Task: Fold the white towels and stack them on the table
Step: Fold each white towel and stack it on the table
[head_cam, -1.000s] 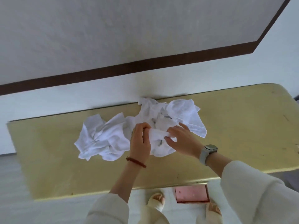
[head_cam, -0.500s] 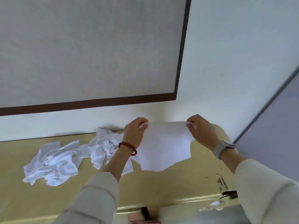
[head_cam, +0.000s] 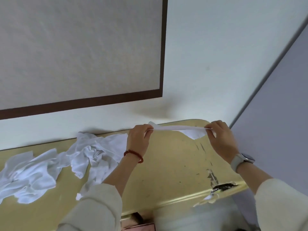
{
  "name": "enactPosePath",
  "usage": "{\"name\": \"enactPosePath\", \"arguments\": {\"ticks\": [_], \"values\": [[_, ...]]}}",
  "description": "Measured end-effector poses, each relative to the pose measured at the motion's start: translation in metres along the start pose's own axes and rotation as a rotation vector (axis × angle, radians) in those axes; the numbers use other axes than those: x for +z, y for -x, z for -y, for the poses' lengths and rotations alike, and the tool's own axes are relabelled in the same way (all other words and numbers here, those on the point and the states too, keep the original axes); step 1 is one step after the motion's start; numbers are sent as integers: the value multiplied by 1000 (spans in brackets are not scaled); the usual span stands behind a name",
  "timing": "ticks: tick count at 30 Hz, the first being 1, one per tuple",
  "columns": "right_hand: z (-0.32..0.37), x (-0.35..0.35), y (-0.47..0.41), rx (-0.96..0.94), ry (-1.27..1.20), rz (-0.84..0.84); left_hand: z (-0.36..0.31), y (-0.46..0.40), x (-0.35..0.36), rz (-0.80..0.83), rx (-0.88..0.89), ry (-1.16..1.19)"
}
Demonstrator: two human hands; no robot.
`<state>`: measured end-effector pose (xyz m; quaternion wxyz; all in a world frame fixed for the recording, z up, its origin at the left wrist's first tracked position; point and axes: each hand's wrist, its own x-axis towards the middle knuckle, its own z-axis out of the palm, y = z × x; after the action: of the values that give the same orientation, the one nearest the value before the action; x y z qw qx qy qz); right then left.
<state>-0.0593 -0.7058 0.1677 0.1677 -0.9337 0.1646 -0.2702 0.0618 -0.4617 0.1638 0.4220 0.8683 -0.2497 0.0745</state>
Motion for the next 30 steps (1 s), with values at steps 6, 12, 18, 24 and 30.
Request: {"name": "enactPosePath", "arguments": {"ticks": [6, 12, 18, 24, 30], "values": [[-51, 48, 102, -37, 56, 324, 47, 91, 46, 362, -210, -74], [-82, 72, 123, 204, -86, 723, 71, 124, 76, 549, -495, -36], [-107, 92, 83, 433, -382, 693, 63, 105, 104, 318, -713, 66], [-112, 116, 54, 493, -522, 585, 66, 67, 124, 116, -805, 101], [-113, 140, 33, 511, -455, 484, 88, 40, 140, 109, -813, 57]]}}
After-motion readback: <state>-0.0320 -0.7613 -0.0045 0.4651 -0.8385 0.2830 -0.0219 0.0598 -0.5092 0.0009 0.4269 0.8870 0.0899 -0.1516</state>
